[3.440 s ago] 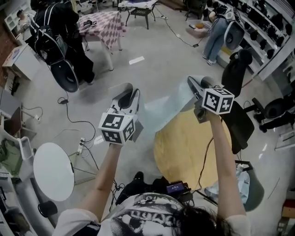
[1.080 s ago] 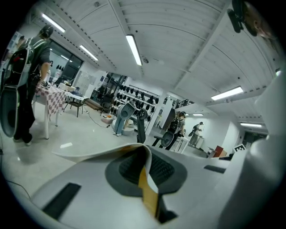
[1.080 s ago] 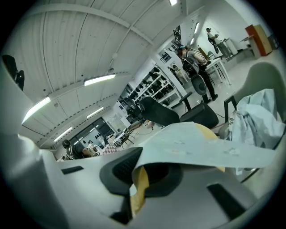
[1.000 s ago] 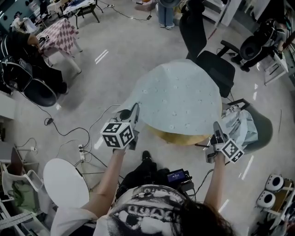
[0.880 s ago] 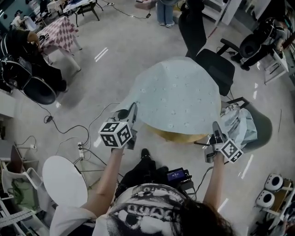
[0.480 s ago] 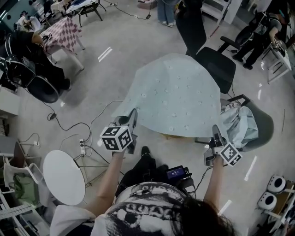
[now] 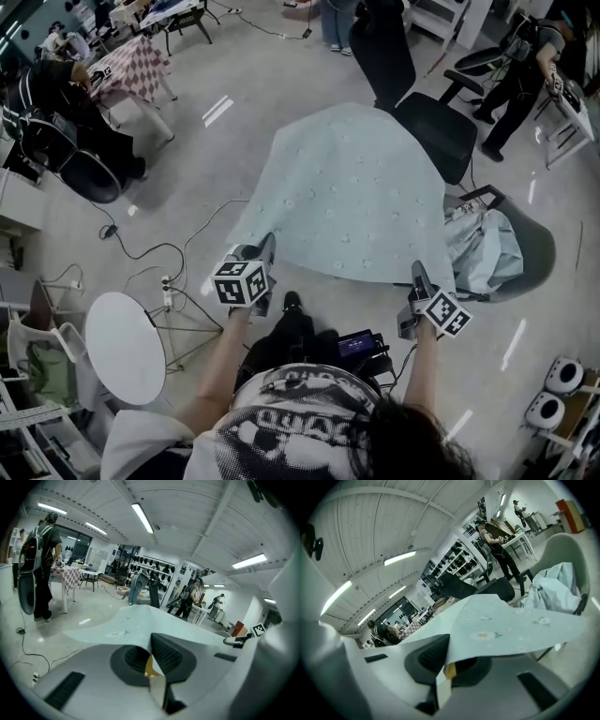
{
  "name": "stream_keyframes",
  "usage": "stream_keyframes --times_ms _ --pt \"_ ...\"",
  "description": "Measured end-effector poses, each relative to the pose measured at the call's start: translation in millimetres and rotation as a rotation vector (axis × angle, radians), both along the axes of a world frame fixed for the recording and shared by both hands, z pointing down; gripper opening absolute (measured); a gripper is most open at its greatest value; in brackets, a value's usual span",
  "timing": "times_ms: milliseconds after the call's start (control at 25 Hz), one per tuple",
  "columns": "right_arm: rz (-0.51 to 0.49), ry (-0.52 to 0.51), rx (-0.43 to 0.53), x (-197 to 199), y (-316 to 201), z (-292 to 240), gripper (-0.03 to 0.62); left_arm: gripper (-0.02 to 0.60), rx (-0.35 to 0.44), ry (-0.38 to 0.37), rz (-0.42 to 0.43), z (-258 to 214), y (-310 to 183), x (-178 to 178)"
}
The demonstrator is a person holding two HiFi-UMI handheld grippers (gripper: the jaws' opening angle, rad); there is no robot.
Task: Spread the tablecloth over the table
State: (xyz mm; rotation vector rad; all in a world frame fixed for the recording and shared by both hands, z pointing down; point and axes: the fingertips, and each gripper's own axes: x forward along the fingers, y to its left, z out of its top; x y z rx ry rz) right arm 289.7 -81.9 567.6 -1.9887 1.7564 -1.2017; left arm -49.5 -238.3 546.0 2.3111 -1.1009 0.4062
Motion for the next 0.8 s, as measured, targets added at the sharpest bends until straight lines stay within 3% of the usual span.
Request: stream_keyframes --times_ms 440,640,800 --pt "0.003 -0.042 -0.087 -10 22 51 0.003 0.015 -0.010 -0.091 -0.042 54 12 -19" --pt "0.014 -0.059 -0.108 -12 32 71 0.005 0.017 -0.077 -0.072 -0.112 86 19 -30" --pt "0.029 -0.039 -0.155 -11 37 89 0.007 0.021 -0.132 -0.103 -0.176 112 17 -36"
